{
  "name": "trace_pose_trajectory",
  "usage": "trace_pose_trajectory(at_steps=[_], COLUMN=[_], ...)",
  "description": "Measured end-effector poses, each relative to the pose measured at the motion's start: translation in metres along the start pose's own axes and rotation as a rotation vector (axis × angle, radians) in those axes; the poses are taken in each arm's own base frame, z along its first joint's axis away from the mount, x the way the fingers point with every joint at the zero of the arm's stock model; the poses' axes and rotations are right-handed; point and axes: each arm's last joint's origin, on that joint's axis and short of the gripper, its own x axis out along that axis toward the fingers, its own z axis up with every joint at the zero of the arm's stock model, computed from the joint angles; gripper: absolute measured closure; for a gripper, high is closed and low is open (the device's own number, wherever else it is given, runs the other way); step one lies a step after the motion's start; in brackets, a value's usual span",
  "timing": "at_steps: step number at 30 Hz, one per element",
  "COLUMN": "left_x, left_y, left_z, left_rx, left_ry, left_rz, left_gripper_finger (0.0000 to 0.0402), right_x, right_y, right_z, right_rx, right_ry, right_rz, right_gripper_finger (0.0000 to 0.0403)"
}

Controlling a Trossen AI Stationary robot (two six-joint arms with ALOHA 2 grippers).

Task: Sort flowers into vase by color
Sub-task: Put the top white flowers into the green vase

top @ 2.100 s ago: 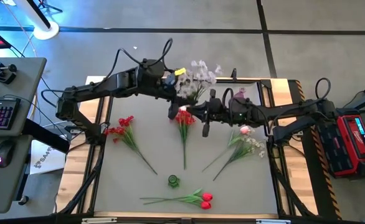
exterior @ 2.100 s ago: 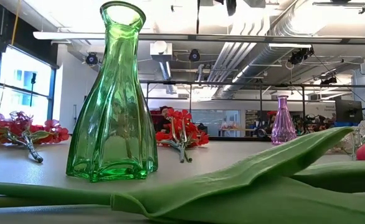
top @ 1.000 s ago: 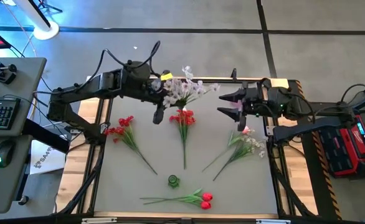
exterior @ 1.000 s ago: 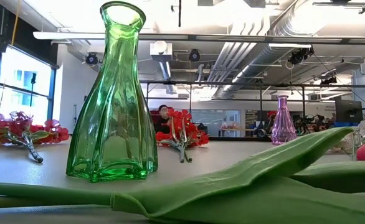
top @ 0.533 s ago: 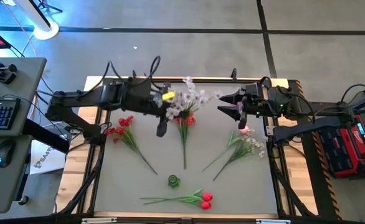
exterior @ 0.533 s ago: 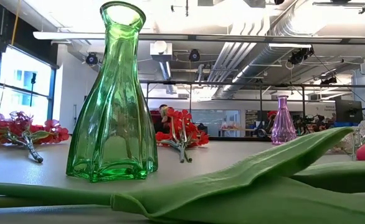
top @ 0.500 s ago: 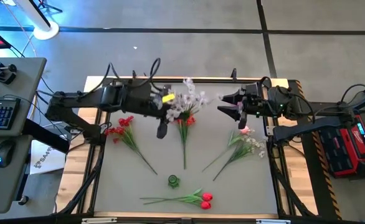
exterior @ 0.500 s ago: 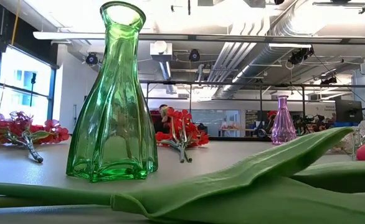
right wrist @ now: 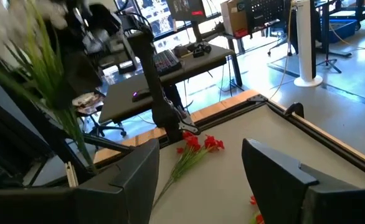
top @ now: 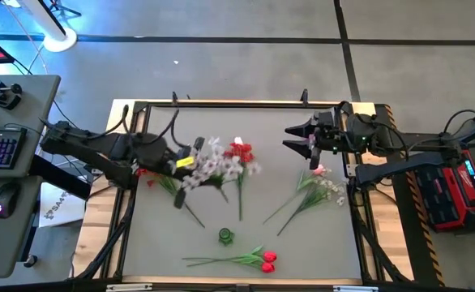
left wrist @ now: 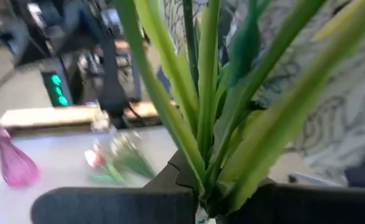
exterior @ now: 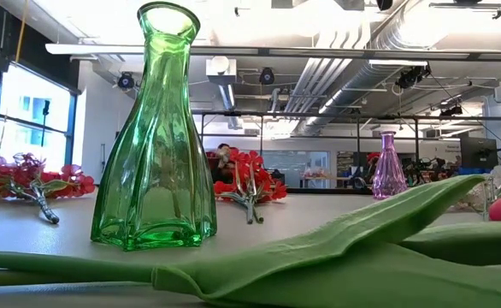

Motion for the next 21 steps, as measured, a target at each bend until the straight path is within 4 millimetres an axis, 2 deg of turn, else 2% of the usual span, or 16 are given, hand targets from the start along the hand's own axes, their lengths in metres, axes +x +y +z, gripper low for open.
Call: trace_pose_trajectory(at_steps=[5,8,12,15,21], left_x=[-0.019,-0.025,-0.033,-0.035,-0.029], left_y=[-0.022,-0.035,-0.045,-0.050,-0.060], left_z=[-0.018,-0.022,-0.017,-0.018,-0.024], left_rx=[-0.001,0.009,0.010,0.017,0.035], left_ry=[-0.015,-0.042,-0.091,-0.090,-0.061], left_rz=[-0.098,-0.162,-0.197,-0.148,-0.166], left_gripper_finger=[0.0398,0.0398,0.0398,0.0398,0.0398], right_x=[0.000,0.000,0.000,0.000,0.000], right_y=[-0.001,-0.001,-0.001,-0.002,-0.002], right_z=[-0.001,-0.002,-0.004,-0.004,-0.004], right_rx=[-0.003,-0.004,-0.007,-0.008,-0.008], right_ry=[0.014,0.023,0.039,0.043,0.043], right_rz=[-0.005,-0.008,-0.014,-0.015,-0.015], right_gripper_finger=[0.0186,0.0186,0.0186,0.0186,0.0186])
